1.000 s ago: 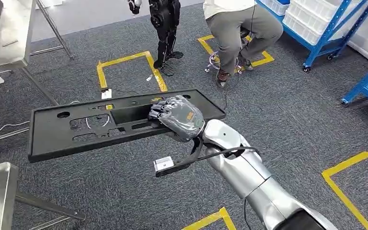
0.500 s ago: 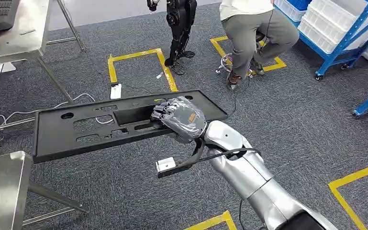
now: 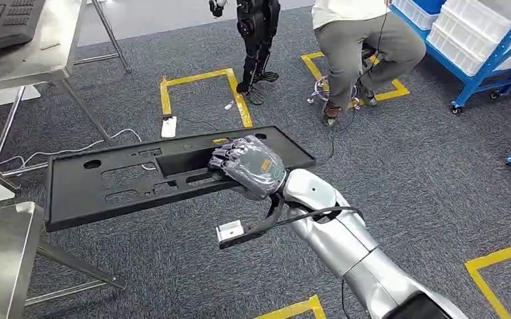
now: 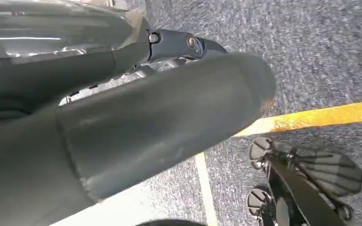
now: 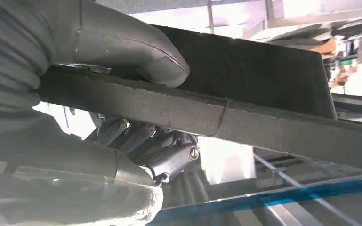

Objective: Take the parts from the cabinet and place them on the table.

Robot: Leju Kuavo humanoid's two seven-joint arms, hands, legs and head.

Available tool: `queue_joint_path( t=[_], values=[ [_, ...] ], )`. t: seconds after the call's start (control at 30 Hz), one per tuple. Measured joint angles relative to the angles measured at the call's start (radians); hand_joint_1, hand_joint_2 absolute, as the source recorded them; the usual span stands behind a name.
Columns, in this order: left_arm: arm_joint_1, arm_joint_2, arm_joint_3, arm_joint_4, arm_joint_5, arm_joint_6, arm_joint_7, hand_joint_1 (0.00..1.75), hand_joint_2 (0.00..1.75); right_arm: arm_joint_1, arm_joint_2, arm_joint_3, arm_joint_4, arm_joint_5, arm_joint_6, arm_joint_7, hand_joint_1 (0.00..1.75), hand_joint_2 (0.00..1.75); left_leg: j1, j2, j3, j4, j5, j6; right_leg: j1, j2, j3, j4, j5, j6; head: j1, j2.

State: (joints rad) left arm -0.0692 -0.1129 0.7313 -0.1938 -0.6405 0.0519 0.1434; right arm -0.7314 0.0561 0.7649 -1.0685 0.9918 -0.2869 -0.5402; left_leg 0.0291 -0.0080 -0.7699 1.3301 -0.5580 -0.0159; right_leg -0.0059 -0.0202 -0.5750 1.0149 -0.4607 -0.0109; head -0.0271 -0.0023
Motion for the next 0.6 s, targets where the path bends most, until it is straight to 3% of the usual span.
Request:
queue_joint_path(
  t=[0.03, 0.1, 0.13, 0.17, 0.27, 0.3, 0.33, 0.37, 0.43, 0.47, 0.5, 0.53, 0.6],
  values=[
    [0.000, 0.000, 0.000, 0.000, 0.000, 0.000, 0.000, 0.00, 0.00, 0.000, 0.000, 0.000, 0.000, 0.000, 0.000, 0.000, 1.68, 1.75, 0.000, 0.001, 0.022, -0.048, 0.031, 0.004, 0.002, -0.004, 0.000, 0.000, 0.000, -0.001, 0.000, 0.000],
    [-0.001, 0.000, 0.000, 0.000, -0.002, 0.000, 0.000, 0.00, 0.00, -0.001, 0.001, 0.000, 0.000, 0.001, -0.003, -0.002, 1.68, 1.75, -0.004, 0.019, 0.119, -0.229, 0.113, 0.019, 0.006, -0.015, 0.004, 0.000, -0.002, -0.002, 0.000, 0.000],
    [-0.002, 0.001, 0.000, 0.000, -0.003, 0.000, 0.000, 0.00, 0.00, -0.002, 0.001, -0.001, 0.000, 0.001, -0.006, -0.002, 1.68, 1.75, -0.015, 0.069, 0.155, -0.301, 0.120, 0.029, 0.008, -0.019, 0.005, 0.000, -0.003, -0.002, 0.000, 0.000],
    [-0.005, 0.002, 0.000, 0.000, -0.005, 0.000, 0.000, 0.00, 0.00, -0.002, -0.001, -0.001, 0.000, 0.002, -0.010, -0.002, 1.68, 1.75, -0.022, 0.067, 0.155, -0.305, 0.121, 0.031, 0.018, -0.024, 0.002, 0.001, -0.005, 0.002, 0.003, 0.000],
    [-0.005, 0.001, 0.000, 0.000, -0.006, 0.000, 0.001, 0.00, 0.00, 0.000, -0.002, -0.001, 0.000, 0.002, -0.013, -0.003, 1.68, 1.75, -0.028, 0.037, 0.148, -0.307, 0.125, 0.038, 0.014, -0.047, 0.004, -0.004, -0.006, 0.009, 0.001, 0.000],
    [-0.005, 0.001, 0.000, 0.000, -0.006, 0.000, 0.001, 0.00, 0.00, 0.000, -0.002, -0.002, -0.001, 0.002, -0.015, -0.003, 1.68, 1.75, -0.018, 0.030, 0.157, -0.322, 0.136, 0.049, 0.017, -0.044, 0.000, 0.003, -0.013, 0.016, 0.001, 0.000],
    [-0.005, 0.001, 0.000, 0.000, -0.006, 0.000, 0.002, 0.00, 0.00, -0.001, -0.003, -0.003, -0.001, 0.002, -0.016, -0.003, 1.68, 1.75, -0.018, 0.024, 0.160, -0.327, 0.139, 0.052, 0.011, -0.018, -0.009, 0.024, -0.026, 0.018, 0.003, 0.000],
    [-0.005, 0.001, 0.000, 0.000, -0.006, 0.000, 0.002, 0.00, 0.00, -0.002, -0.006, -0.003, -0.001, 0.002, -0.019, -0.003, 1.68, 1.75, -0.018, 0.016, 0.159, -0.327, 0.142, 0.058, 0.009, 0.003, -0.035, 0.086, -0.059, 0.014, 0.001, 0.000],
    [-0.007, 0.001, 0.000, 0.000, -0.006, 0.000, 0.002, 0.00, 0.00, 0.003, -0.014, -0.004, 0.000, 0.002, -0.021, -0.003, 1.68, 1.75, -0.018, -0.006, 0.158, -0.327, 0.142, 0.058, 0.005, 0.013, -0.115, 0.258, -0.127, 0.009, 0.005, 0.000],
    [-0.006, 0.001, 0.000, 0.000, -0.006, 0.000, 0.002, 0.00, 0.00, 0.008, -0.018, -0.004, 0.001, 0.002, -0.021, -0.003, 1.68, 1.75, -0.018, -0.017, 0.157, -0.327, 0.142, 0.058, 0.005, 0.014, -0.146, 0.320, -0.144, 0.013, 0.006, 0.000],
    [-0.005, 0.001, 0.000, 0.000, -0.006, 0.000, 0.002, 0.00, 0.00, 0.012, -0.020, -0.004, 0.002, 0.002, -0.021, -0.003, 1.68, 1.75, -0.018, -0.027, 0.157, -0.327, 0.143, 0.058, 0.004, 0.015, -0.155, 0.334, -0.142, 0.019, 0.006, 0.000],
    [-0.005, 0.000, 0.000, 0.000, -0.006, 0.000, 0.002, 0.00, 0.00, 0.013, -0.021, -0.003, 0.002, 0.002, -0.021, -0.003, 1.68, 1.75, -0.017, -0.038, 0.157, -0.326, 0.143, 0.057, 0.000, 0.015, -0.139, 0.294, -0.120, 0.029, 0.005, 0.000],
    [-0.005, -0.002, 0.000, 0.000, -0.006, 0.000, 0.002, 0.00, 0.00, 0.010, -0.021, -0.004, 0.002, 0.002, -0.021, -0.003, 1.68, 1.75, -0.015, -0.062, 0.159, -0.322, 0.143, 0.053, -0.011, 0.029, -0.047, 0.101, -0.037, 0.052, 0.005, 0.000]
  ],
)
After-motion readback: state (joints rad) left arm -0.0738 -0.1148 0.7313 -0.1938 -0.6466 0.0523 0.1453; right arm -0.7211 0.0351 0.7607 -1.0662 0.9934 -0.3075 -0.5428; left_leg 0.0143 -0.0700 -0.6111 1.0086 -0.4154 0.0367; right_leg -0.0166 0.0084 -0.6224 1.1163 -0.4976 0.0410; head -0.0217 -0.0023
